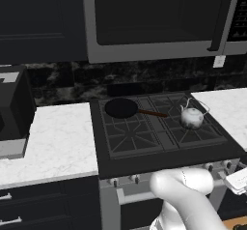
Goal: Pick the kettle from the counter and place it on a stove burner. Then turn the burner on.
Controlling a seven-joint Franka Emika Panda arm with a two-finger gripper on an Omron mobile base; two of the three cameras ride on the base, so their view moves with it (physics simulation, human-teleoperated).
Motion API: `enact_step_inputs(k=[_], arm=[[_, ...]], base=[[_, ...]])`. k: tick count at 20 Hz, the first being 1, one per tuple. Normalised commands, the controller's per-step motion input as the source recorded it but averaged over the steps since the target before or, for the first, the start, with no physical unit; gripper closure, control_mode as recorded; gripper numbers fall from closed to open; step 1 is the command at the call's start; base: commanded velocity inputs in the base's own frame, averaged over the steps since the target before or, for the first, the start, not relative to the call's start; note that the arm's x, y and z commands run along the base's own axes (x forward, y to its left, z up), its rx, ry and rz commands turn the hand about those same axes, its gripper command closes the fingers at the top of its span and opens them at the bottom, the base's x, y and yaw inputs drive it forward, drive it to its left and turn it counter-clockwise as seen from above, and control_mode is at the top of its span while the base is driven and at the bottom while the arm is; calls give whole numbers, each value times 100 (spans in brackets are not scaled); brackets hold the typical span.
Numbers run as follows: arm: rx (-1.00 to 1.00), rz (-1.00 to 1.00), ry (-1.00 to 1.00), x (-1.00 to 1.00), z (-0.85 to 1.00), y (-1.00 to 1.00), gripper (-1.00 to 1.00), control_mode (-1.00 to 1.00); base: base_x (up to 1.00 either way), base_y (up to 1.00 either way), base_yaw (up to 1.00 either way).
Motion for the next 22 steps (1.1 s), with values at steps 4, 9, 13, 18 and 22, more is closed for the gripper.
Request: enact_step_inputs(k=[4, 9, 13, 18, 22], arm=[[0, -8, 0, 19, 1, -37, -100, -100], [0, -1, 0, 24, -29, -1, -100, -100], [0, 0, 1, 21, -43, 0, -100, -100], [0, 0, 3, 7, -36, -21, -100, -100], [0, 0, 0, 17, -5, -29, -100, -100]], base=[[0, 0, 0], [0, 0, 0], [0, 0, 0], [0, 0, 0], [0, 0, 0]])
